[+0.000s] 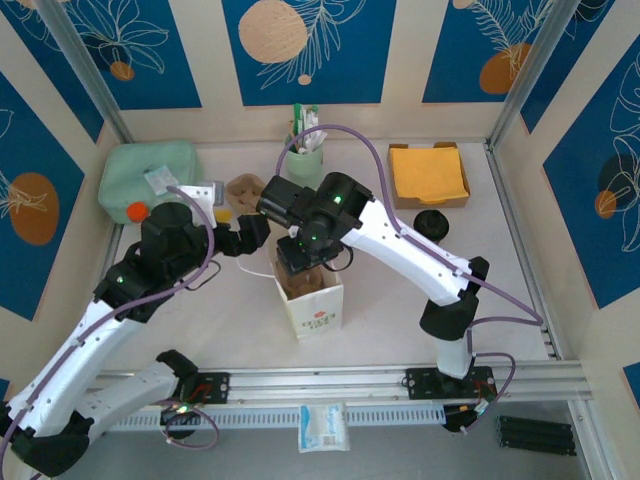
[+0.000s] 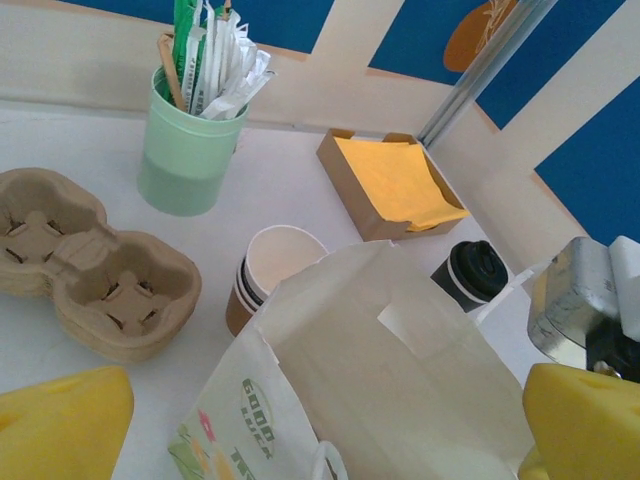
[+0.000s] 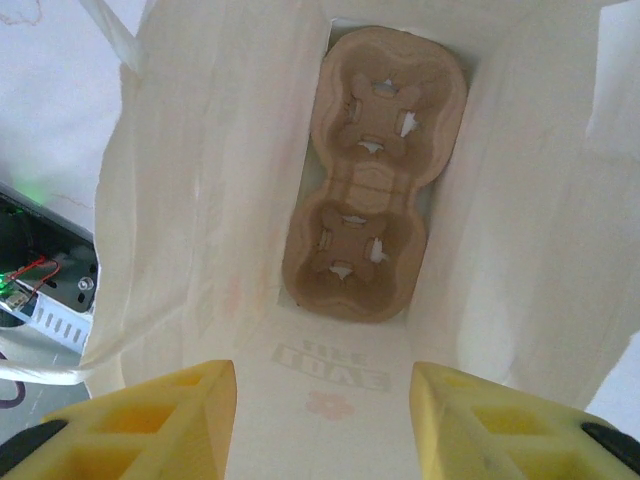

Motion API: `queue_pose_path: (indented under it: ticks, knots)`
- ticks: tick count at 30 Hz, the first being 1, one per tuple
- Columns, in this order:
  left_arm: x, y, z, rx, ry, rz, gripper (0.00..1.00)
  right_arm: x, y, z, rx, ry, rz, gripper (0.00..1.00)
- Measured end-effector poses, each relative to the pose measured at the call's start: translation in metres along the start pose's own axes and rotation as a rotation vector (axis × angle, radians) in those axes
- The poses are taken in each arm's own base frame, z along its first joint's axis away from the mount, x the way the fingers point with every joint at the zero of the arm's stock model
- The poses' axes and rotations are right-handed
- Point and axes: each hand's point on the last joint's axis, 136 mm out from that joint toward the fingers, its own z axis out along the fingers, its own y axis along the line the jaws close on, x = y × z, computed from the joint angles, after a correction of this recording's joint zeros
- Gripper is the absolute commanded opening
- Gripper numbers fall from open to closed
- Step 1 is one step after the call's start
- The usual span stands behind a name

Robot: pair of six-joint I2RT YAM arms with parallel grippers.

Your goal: Pack the takeout coffee

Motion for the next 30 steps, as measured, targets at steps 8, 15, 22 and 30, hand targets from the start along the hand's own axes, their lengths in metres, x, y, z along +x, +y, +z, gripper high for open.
queue_pose_path:
  ticks: [8, 15, 22, 30]
  knots:
    - [-0.003, 0.002, 0.004, -0.024, 0.009, 0.013, 0.99, 0.0, 0.0, -0.003, -0.001, -0.01, 0.004, 0.53]
    - [-0.009, 0.002, 0.001, -0.036, -0.003, 0.029, 0.99, -0.007, 0.001, -0.016, -0.017, -0.06, 0.011, 0.64]
    - [-0.015, -0.001, -0.002, -0.036, -0.005, 0.038, 1.0, -0.015, 0.003, -0.03, -0.043, -0.113, 0.017, 0.75]
    - [-0.021, -0.004, -0.005, -0.031, -0.018, 0.056, 0.99, -0.019, 0.001, -0.036, -0.052, -0.133, 0.024, 0.79]
